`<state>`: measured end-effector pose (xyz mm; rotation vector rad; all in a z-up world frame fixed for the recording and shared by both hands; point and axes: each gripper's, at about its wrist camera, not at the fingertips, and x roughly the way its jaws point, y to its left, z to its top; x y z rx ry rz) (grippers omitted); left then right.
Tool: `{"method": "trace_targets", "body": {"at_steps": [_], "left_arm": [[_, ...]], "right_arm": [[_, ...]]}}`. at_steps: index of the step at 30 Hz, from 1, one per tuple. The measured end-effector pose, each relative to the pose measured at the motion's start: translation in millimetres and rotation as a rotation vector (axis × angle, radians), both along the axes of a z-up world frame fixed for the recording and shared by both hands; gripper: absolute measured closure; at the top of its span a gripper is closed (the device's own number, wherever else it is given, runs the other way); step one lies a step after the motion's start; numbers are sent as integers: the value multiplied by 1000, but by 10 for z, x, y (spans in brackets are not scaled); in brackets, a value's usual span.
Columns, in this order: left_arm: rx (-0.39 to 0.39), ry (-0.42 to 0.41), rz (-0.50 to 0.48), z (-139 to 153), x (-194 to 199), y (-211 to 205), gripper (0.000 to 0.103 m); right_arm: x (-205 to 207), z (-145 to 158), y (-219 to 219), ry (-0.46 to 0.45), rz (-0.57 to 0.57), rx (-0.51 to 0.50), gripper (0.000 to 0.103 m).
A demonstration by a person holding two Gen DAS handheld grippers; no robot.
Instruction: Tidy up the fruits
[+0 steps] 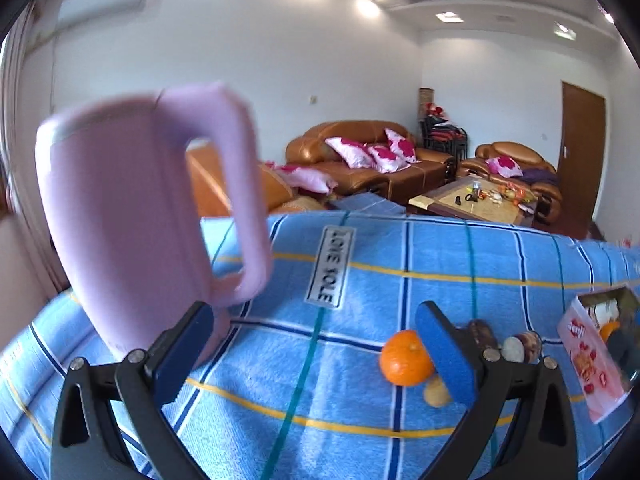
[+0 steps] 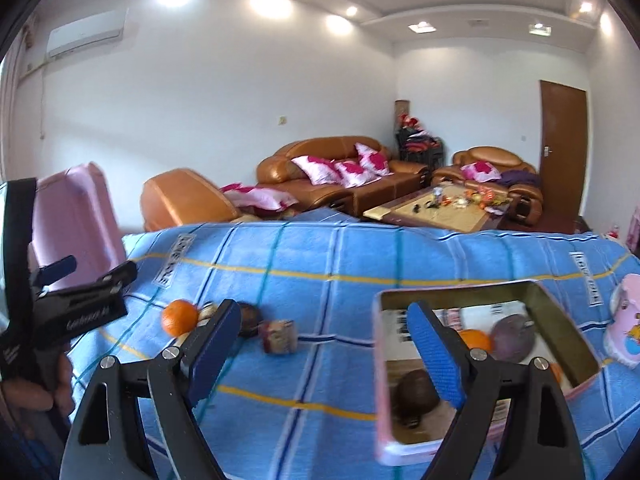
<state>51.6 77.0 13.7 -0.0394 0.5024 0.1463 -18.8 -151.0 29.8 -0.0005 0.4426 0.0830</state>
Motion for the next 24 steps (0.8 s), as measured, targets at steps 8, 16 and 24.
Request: {"method": "trace_targets", "body": {"at_steps": [8,16,24], "left_arm": [[25,2,23,-26,29,79,0],[39,45,88,-97,121,228,0],[2,86,57,-134,171,271,0]], "right_arm": [[317,-159,304,125,14,-39,17],[678,-280,329,237,-40,-9,25],[962,-520,359,377,-42,6,49]]}}
